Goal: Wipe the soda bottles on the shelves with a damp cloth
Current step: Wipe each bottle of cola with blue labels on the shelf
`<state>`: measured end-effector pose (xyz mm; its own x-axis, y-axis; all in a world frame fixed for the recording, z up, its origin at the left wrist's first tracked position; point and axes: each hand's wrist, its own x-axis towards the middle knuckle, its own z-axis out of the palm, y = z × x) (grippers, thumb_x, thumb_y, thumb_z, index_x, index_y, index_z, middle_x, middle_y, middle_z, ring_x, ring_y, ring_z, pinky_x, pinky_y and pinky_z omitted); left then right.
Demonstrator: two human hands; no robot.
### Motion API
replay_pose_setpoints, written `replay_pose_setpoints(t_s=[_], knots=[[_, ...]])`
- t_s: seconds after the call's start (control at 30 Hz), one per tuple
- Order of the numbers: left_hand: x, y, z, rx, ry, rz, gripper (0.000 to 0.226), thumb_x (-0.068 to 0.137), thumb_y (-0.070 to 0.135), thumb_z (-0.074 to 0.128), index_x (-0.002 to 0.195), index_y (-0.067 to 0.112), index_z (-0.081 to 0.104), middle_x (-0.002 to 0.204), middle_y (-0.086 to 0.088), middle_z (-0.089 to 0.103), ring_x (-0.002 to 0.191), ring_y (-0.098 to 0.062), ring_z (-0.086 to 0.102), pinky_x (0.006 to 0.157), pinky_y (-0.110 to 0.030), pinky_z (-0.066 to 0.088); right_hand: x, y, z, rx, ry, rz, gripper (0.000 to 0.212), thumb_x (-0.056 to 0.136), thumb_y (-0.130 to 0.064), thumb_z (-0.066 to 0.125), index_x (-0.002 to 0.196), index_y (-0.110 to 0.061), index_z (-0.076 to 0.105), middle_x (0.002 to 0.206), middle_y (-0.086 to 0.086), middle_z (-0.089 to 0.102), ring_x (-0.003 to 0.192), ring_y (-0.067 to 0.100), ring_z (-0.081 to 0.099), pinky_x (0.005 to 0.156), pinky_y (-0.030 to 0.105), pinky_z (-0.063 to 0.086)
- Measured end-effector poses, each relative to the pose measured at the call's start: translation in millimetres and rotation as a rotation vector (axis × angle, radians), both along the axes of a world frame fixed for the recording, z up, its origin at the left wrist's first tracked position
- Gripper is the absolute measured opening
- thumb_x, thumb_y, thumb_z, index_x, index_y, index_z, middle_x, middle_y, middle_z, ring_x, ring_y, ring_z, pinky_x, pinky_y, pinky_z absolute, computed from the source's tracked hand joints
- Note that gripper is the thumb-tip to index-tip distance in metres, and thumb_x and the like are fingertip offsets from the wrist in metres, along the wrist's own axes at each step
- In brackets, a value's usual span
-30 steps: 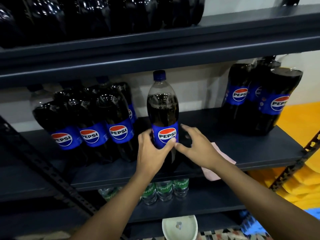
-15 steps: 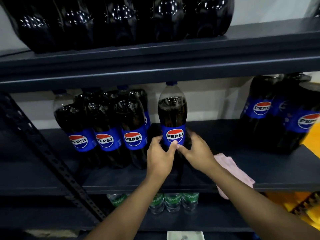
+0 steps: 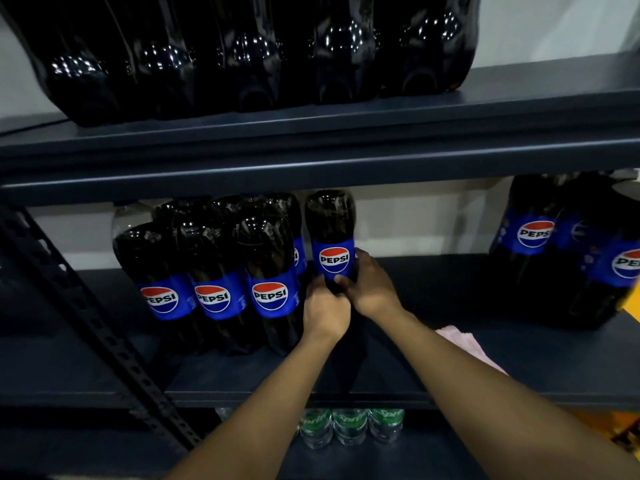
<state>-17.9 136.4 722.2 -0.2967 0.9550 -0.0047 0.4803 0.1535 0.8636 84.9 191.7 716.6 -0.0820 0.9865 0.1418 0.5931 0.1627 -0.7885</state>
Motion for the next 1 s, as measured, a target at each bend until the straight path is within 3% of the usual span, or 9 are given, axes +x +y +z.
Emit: replay_pose_setpoints(t_s=[0.23, 0.43, 0.6, 0.73, 0.87, 0.93, 1.0], knots=[[-5.5, 5.0, -1.6, -0.027, 0.017, -0.035, 0.038, 0.106, 0.026, 0.055, 0.141, 0.011, 0.055, 0.142, -0.017, 0.061, 0.129, -0.037, 0.059, 0.111, -0.043, 0.047, -7.2, 5.0, 2.9, -0.036, 0.004, -0.021, 0.061, 0.094, -0.026, 0.072, 0.148, -0.021, 0.043, 0.143, 0.006, 0.057, 0.129, 0.026, 0.057, 0.103, 0.036, 0.045], [-7.0, 5.7, -3.2, -0.047, 0.024, -0.048, 0.036, 0.105, 0.022, 0.055, 0.139, 0.010, 0.056, 0.141, -0.018, 0.061, 0.128, -0.038, 0.060, 0.110, -0.045, 0.048, -10.1, 4.9, 7.8, -0.058, -0.004, -0.027, 0.059, 0.094, -0.024, 0.072, 0.146, -0.020, 0.044, 0.143, 0.007, 0.057, 0.131, 0.026, 0.055, 0.105, 0.037, 0.044], [-7.3, 3.8, -3.9, -0.073, 0.059, -0.077, 0.044, 0.102, 0.015, 0.055, 0.146, 0.010, 0.054, 0.154, -0.017, 0.052, 0.140, -0.037, 0.051, 0.117, -0.046, 0.043, -11.4, 5.2, 10.2, -0.078, -0.017, -0.027, 0.060, 0.095, -0.024, 0.071, 0.147, -0.020, 0.042, 0.144, 0.007, 0.055, 0.133, 0.026, 0.053, 0.109, 0.039, 0.043], [-8.2, -2.2, -3.2, -0.044, 0.058, -0.096, 0.042, 0.104, 0.011, 0.053, 0.146, 0.009, 0.054, 0.152, -0.015, 0.054, 0.138, -0.036, 0.053, 0.115, -0.039, 0.043, -12.4, 3.5, 12.7, -0.093, -0.005, -0.025, 0.059, 0.095, -0.025, 0.070, 0.146, -0.021, 0.043, 0.144, 0.007, 0.056, 0.133, 0.026, 0.053, 0.110, 0.040, 0.044], [-1.4, -13.0, -5.3, 0.005, 0.038, -0.091, 0.045, 0.102, 0.006, 0.054, 0.147, 0.010, 0.057, 0.150, -0.013, 0.054, 0.135, -0.031, 0.055, 0.108, -0.029, 0.043, 0.8, -10.5, 9.1, -0.129, 0.007, -0.031, 0.066, 0.095, -0.036, 0.069, 0.152, -0.016, 0.041, 0.151, 0.009, 0.050, 0.138, 0.026, 0.049, 0.106, 0.031, 0.042], [5.4, -15.2, -4.2, 0.020, 0.026, -0.107, 0.040, 0.101, 0.008, 0.057, 0.141, 0.010, 0.060, 0.146, -0.010, 0.059, 0.133, -0.027, 0.056, 0.101, -0.021, 0.038, 20.8, -22.5, 5.8, -0.120, 0.017, -0.061, 0.061, 0.097, -0.037, 0.068, 0.149, -0.014, 0.047, 0.149, 0.009, 0.051, 0.137, 0.026, 0.049, 0.100, 0.024, 0.039], [17.1, -11.9, -0.5, 0.045, 0.016, -0.134, 0.034, 0.102, 0.012, 0.060, 0.135, 0.011, 0.063, 0.138, -0.007, 0.065, 0.130, -0.025, 0.059, 0.098, -0.020, 0.037, 47.1, -33.4, 3.3, -0.075, 0.079, -0.143, 0.051, 0.096, -0.033, 0.069, 0.141, -0.013, 0.057, 0.144, 0.007, 0.058, 0.134, 0.025, 0.053, 0.103, 0.023, 0.040]])
